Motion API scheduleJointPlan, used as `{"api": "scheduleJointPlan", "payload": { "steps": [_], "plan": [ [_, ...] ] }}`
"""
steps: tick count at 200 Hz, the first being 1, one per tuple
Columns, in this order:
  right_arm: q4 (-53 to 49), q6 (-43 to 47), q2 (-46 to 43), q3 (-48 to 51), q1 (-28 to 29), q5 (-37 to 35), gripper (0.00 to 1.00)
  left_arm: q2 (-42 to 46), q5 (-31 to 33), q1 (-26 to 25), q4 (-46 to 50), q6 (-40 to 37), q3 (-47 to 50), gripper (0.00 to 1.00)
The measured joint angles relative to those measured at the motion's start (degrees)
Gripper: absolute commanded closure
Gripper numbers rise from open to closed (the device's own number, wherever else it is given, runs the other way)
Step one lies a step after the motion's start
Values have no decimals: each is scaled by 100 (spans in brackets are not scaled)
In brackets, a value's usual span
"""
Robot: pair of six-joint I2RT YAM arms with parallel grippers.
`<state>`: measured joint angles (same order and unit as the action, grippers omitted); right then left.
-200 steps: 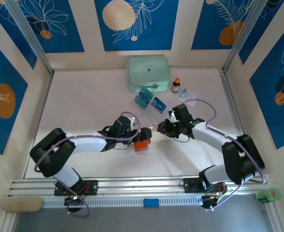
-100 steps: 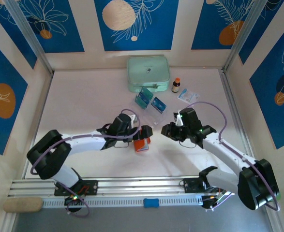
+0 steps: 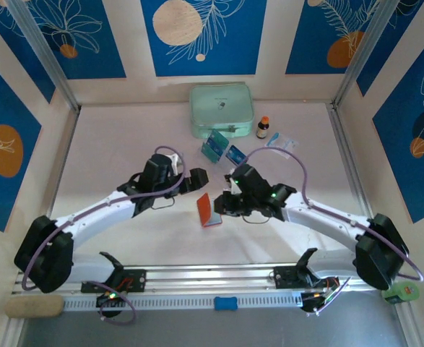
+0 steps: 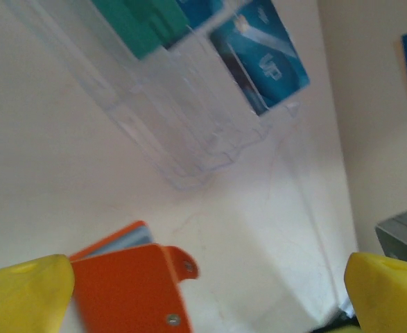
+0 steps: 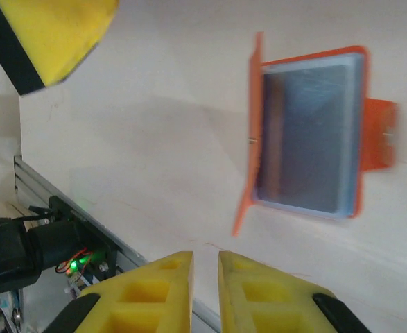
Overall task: Put the credit cards into the card holder
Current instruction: Close the card holder at the center of the table.
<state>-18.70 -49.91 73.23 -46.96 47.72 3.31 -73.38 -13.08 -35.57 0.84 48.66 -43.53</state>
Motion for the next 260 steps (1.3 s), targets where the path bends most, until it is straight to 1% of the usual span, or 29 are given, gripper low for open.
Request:
{"api": "scheduleJointPlan", "payload": {
  "steps": [37, 69, 97, 133, 177, 204, 260],
  "plan": [
    [85, 44, 789, -498, 269, -61, 88, 55, 509, 120, 1274, -634, -352, 0],
    [101, 85, 1167, -535, 214, -192, 91, -166, 824, 122, 2164, -1244, -584, 0],
    [195, 83, 1198, -337, 33, -254, 93, -278, 1102, 118, 2568, -1622, -614, 0],
    [358, 76, 1228, 127, -214, -273, 94, -216, 1521, -26, 2514, -1897, -564, 0],
    [573, 37, 1473, 319, -267, -247, 95, -210, 1945, -435, 2474, -2179, -551, 0],
    [708, 17, 1541, 396, -275, -243, 96, -428, 2028, -634, 2474, -2284, -595, 0],
    [1005, -98, 1558, 577, -291, -170, 97, -1012, 1952, -953, 2426, -2371, -833, 0]
  ]
}}
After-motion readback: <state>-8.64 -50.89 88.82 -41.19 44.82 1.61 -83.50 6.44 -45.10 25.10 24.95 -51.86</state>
